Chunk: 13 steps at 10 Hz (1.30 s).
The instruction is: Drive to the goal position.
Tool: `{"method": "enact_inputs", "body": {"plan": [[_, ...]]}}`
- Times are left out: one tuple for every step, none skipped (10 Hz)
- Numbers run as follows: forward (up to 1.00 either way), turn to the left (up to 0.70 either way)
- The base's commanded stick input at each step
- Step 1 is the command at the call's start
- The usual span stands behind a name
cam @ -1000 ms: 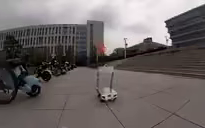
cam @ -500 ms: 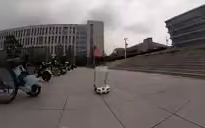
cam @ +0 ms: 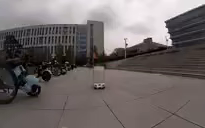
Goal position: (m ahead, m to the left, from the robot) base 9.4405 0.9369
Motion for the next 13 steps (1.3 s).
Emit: {"method": "enact_inputs", "body": {"plan": [[1.00, 0.00], [1.00, 0.00], [1.00, 0.00], [1.00, 0.00], [1.00, 0.00], [1.00, 0.00], [1.00, 0.00], [1.00, 0.00], [0.03, 0.00], [0.00, 0.00], [0.00, 0.00], [0.00, 0.00], [0.00, 0.00]]}}
